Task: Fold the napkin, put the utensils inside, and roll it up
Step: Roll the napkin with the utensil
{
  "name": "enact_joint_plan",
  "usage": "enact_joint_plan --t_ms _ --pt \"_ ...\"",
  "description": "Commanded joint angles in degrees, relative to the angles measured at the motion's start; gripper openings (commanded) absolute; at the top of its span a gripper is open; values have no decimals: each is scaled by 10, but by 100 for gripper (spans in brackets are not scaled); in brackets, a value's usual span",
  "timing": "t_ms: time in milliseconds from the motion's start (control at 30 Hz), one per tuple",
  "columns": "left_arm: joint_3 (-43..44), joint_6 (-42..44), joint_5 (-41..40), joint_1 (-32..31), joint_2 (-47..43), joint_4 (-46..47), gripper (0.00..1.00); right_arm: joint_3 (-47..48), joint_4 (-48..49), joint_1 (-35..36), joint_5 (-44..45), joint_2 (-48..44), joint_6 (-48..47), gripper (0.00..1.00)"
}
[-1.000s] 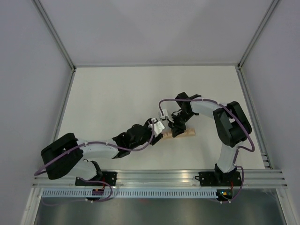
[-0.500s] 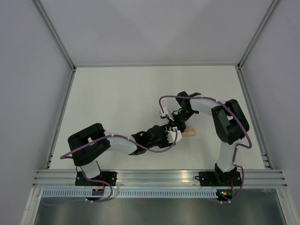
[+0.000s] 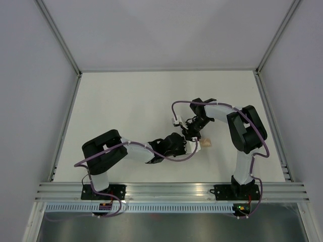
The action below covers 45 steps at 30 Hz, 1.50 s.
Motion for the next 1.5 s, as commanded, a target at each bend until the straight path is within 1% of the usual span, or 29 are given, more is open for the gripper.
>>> enact_joint_plan --t_ms 0,133,200,233,300,333,433,533,667,700,767,800,833,867,900,933,967,1067,1100,1300,1467 --pt "31 18 45 0 26 -57 39 -27 -16 -4 84 54 -37 5" --pt "47 10 85 6 43 -105 19 -22 -25 -5 81 54 -37 6" --pt "58 3 94 8 50 -122 13 -16 -29 -5 77 56 -35 9" --pt "63 0 100 10 57 -131 9 -13 -30 -6 77 57 -32 19" --pt "81 -21 112 20 68 -163 6 -3 -34 -11 72 57 -25 32" --pt "89 -30 114 25 80 -178 2 1 -34 -13 70 55 -20 45" --pt "103 -63 117 41 92 -205 2 24 -36 -30 60 51 -2 55" --pt "100 -89 108 47 98 -213 2 58 -42 -62 49 44 17 60" --pt "117 -123 78 54 117 -240 2 108 -26 -119 35 37 70 61" --pt "128 -135 71 55 122 -271 2 127 -19 -145 34 33 102 61" --pt "143 -145 51 58 137 -293 2 144 -2 -171 26 26 131 62" --pt "157 -157 50 60 151 -304 2 155 7 -194 25 15 152 62" --pt "164 -164 29 62 157 -323 2 161 12 -207 24 10 171 62" --pt "177 -171 26 66 163 -334 2 166 13 -216 20 3 180 62" --pt "183 -185 21 69 172 -348 2 173 25 -235 22 -12 209 62" --pt "196 -203 18 76 175 -357 2 176 29 -257 23 -20 220 62" --pt "204 -203 14 80 180 -365 2 176 30 -257 21 -29 224 62" --pt "238 -257 0 101 199 -411 2 170 44 -294 16 -67 255 63" --pt "245 -261 -5 106 203 -422 2 168 41 -299 11 -84 257 63" --pt "312 -369 -16 150 242 -517 4 147 35 -317 10 -139 265 63" --pt "330 -458 12 194 250 -560 6 135 22 -319 7 -167 268 63"
